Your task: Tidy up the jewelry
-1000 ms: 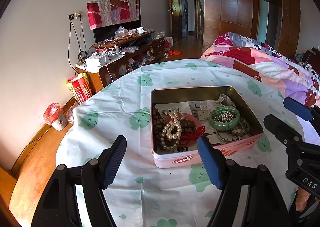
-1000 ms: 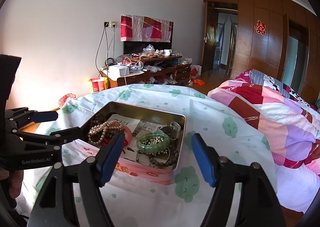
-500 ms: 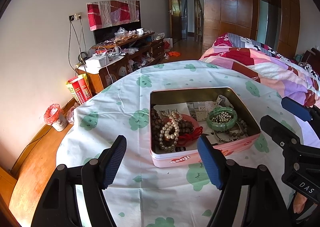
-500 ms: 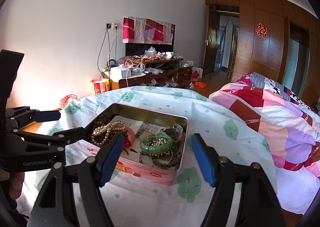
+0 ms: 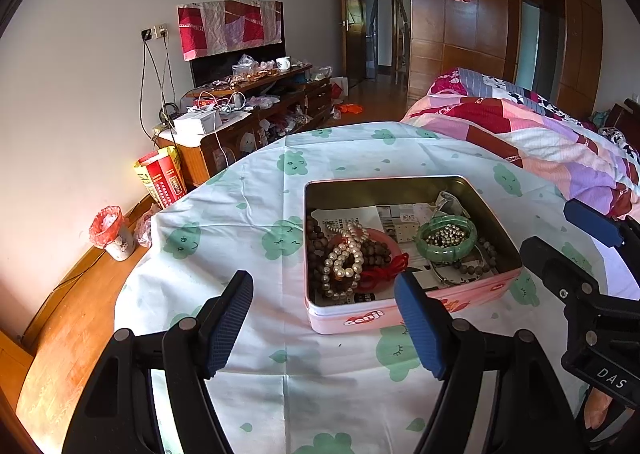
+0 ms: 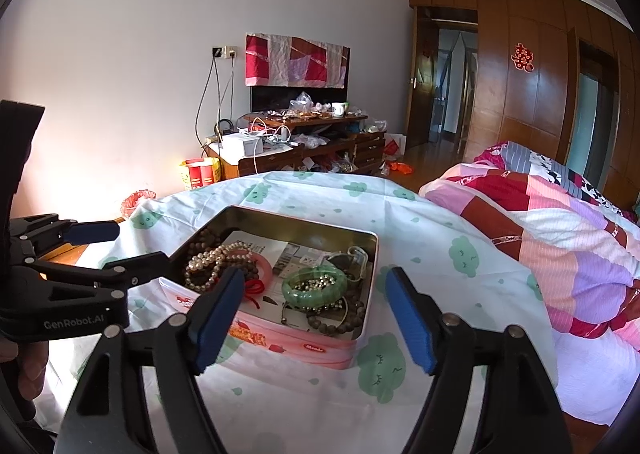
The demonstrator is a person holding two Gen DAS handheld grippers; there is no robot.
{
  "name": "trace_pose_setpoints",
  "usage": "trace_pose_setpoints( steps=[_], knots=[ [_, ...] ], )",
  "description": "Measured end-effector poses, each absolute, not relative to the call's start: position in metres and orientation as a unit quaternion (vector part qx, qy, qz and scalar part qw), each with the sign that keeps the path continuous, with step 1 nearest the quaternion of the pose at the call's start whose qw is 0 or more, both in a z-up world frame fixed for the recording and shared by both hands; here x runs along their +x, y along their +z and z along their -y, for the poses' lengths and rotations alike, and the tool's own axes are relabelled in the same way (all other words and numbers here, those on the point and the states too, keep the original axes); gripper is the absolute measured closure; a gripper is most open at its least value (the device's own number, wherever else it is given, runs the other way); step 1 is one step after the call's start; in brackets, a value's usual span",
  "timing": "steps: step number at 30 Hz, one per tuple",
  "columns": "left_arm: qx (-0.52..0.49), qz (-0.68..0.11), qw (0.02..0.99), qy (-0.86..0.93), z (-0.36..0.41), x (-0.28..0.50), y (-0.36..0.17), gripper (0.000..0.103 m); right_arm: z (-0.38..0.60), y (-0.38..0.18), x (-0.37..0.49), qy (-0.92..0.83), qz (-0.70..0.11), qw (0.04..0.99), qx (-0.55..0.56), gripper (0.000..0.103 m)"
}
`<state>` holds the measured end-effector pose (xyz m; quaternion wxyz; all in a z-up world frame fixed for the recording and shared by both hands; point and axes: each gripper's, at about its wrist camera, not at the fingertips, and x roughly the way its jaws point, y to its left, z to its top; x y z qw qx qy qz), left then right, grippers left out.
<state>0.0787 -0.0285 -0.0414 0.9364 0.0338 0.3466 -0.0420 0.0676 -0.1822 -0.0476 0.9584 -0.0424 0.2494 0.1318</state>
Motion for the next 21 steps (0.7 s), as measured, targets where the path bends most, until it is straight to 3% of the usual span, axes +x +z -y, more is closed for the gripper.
trace_pose_setpoints(
  steps=[21],
  knots=[
    [0.039,-0.343,0.938,-0.035,0.0308,0.0773,-0.0407,0.029,0.1814,-0.0483,0.0655,0.129,-0.24,0.961,-0.047,0.026]
  ],
)
